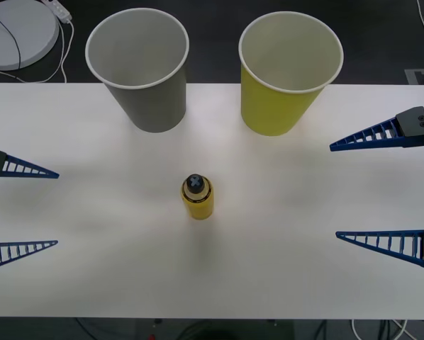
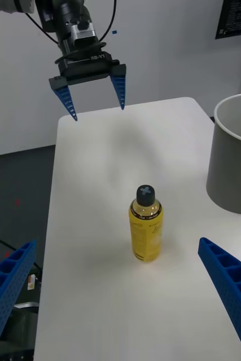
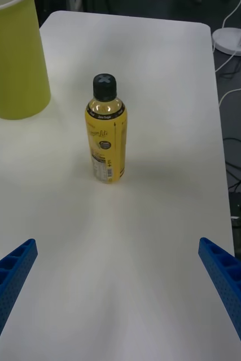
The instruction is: Put the can into the green bin and the plastic bottle into the gray bin
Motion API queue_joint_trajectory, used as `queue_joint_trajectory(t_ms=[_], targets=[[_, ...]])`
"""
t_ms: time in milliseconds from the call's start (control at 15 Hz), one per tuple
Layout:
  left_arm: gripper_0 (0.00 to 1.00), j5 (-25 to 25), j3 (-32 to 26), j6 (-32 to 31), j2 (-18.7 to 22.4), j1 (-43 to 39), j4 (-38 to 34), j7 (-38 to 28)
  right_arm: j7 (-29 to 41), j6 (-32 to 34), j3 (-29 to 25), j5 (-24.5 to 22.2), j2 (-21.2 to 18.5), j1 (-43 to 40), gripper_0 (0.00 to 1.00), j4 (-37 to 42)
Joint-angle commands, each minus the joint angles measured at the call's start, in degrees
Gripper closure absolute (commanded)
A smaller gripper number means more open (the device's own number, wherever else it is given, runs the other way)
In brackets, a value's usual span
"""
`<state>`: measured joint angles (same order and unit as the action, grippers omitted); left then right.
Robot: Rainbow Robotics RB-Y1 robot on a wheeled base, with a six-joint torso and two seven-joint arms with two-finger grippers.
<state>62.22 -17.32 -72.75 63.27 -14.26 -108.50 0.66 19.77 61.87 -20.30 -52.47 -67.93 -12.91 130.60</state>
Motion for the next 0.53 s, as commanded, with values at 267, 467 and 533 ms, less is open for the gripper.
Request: queue_joint_trajectory(t_ms=[267,467,533], targets=[[0.0,0.62,1.85,2.35,-3.07,-1.38,0.92,2.59,0.0,0.0,0.0,0.0,-0.01,-0.01,0.0,0.01],[0.0,2.55,3.0,3.05,-6.59,-1.38,0.92,3.56,0.0,0.0,0.0,0.0,-0.01,-0.01,0.0,0.01],[0.0,2.55,4.4,4.81,-7.46,-1.3,0.92,4.0,0.0,0.0,0.0,0.0,-0.01,-0.01,0.0,0.01]])
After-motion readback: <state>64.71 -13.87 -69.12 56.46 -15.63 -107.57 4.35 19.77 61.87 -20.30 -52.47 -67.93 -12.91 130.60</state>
